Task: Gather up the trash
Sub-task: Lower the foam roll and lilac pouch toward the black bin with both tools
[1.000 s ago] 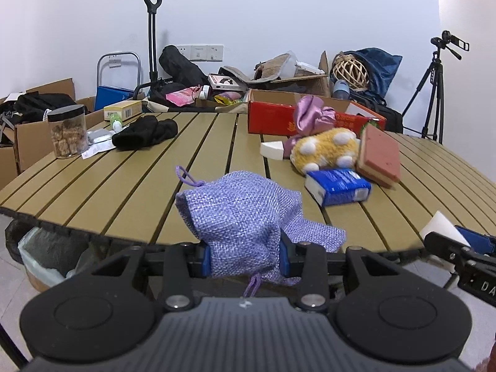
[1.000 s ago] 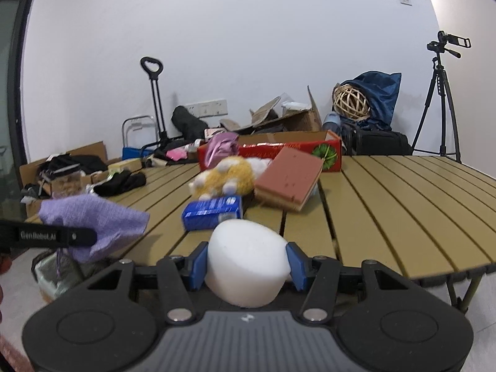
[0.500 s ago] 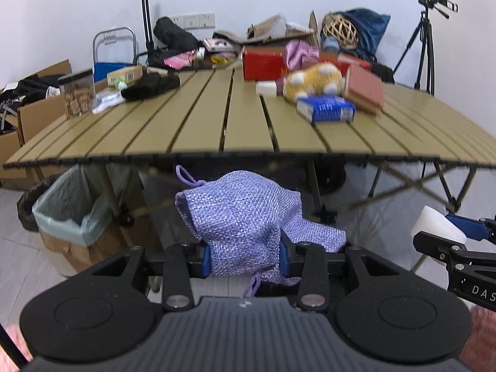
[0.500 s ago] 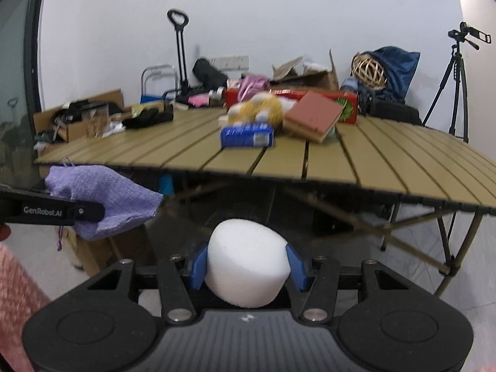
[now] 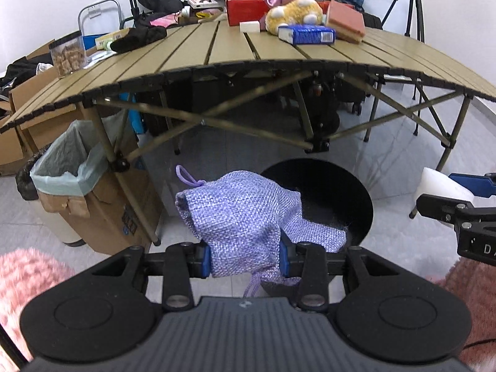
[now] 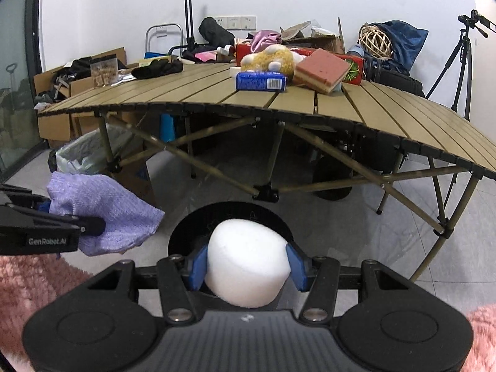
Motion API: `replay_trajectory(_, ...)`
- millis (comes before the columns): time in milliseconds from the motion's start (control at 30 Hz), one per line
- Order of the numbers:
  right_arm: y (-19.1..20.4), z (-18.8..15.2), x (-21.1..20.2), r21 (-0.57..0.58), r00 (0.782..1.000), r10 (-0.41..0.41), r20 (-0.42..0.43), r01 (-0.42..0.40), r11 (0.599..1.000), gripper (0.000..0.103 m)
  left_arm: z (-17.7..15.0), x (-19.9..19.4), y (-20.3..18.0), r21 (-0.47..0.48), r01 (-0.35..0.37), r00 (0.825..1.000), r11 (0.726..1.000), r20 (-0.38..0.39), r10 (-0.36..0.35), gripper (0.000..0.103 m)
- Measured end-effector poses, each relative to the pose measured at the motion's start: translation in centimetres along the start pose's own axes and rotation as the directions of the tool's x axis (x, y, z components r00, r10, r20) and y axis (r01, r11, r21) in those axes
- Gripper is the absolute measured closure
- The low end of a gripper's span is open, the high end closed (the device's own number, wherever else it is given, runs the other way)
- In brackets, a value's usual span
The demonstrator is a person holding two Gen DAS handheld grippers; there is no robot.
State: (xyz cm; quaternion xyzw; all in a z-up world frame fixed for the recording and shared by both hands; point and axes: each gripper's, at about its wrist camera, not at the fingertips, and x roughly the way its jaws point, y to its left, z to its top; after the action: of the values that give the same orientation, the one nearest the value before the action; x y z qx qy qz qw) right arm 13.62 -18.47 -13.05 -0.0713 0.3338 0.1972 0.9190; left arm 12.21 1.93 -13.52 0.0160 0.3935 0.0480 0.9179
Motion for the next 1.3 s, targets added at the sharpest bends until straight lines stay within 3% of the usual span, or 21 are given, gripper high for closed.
replay_trajectory(267,0.1,-0.3,-0.4,0.004,1.0,-0.007,-0.011,0.007,1.0,0.051,-0.6,-0.6,-0.8,0.027,0.001,1.0,1.0,0.0,-0.001,0.064)
replay_trajectory(500,0.0,-1.0,1.0,0.005,0.995,0.005,-0.098,-0.005,1.0,0.051,-1.2,0.1,-1.2,0.044,-0.002,0.999,0.999,-0.034,0.004,0.064)
replay_trajectory(700,-0.7,-1.8,3.8,0.059,0.972,0.003,-0.234,0.012,0.998,0.051,-1.4,1.1,-0.6,0.016,-0.01,0.997,1.0,-0.074,0.011,0.064)
replay_trajectory(900,-1.0,-2.5,5.6,0.082,0.949,-0.006,-0.314,0.033,0.996,0.051,-1.4,1.8,-0.2,0.002,-0.016,0.995,1.0,-0.095,0.016,0.064)
replay_trajectory(1300,-0.6,-2.2,7.4,0.069,0.948,0.012,-0.318,0.011,0.998,0.051,-1.0,2.6,0.2,-0.016,-0.039,0.994,0.999,-0.105,0.037,0.064)
